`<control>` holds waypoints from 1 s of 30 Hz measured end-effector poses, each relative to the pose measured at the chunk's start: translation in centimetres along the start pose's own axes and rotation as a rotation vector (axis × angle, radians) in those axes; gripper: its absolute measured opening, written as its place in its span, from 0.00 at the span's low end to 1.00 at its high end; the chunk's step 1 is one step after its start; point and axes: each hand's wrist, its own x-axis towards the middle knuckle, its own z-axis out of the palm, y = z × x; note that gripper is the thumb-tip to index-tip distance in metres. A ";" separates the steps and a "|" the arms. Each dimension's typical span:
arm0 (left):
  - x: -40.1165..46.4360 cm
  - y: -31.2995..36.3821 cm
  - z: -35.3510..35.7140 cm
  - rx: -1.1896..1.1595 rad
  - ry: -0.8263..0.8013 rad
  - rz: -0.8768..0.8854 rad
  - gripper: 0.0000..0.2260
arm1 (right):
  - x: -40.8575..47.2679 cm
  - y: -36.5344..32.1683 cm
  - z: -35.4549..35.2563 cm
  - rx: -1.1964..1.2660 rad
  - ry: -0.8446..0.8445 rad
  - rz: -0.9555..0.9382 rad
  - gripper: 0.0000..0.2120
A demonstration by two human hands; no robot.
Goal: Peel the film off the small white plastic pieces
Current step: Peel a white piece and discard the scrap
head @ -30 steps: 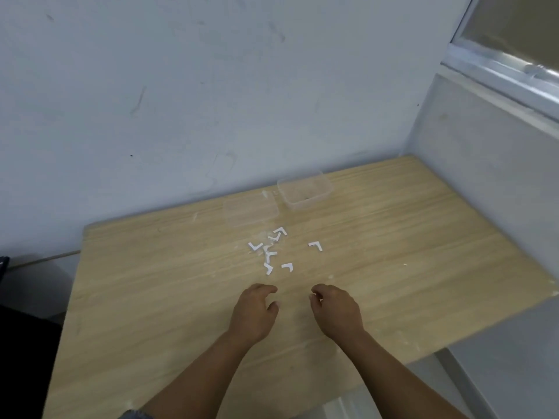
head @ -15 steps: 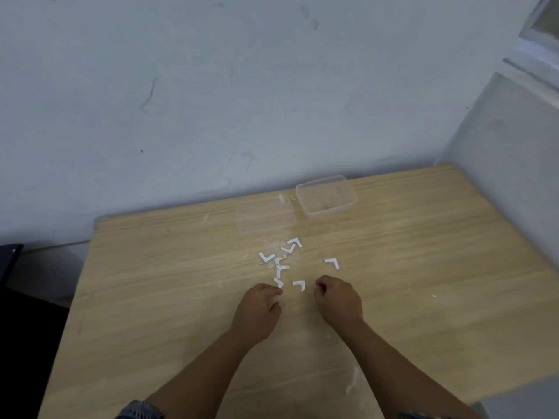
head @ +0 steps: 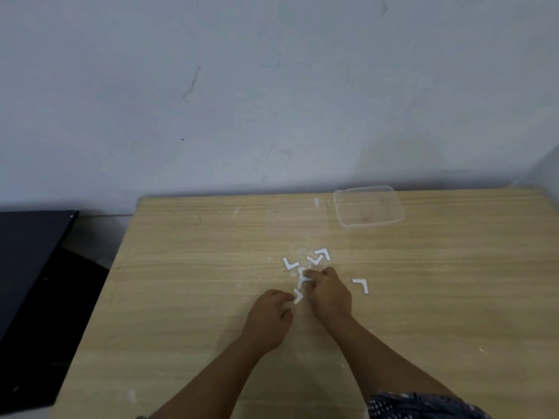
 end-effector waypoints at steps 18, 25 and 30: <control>2.1 8.1 -9.8 -0.509 0.427 0.040 0.18 | -1.6 -8.5 -9.8 0.608 0.261 -0.175 0.07; 0.3 14.3 -16.1 -0.696 0.534 0.200 0.11 | -5.0 -13.1 -16.7 0.833 0.300 -0.353 0.08; -1.7 17.7 -19.4 -0.745 0.530 0.284 0.07 | -7.0 -14.9 -19.2 0.861 0.302 -0.447 0.13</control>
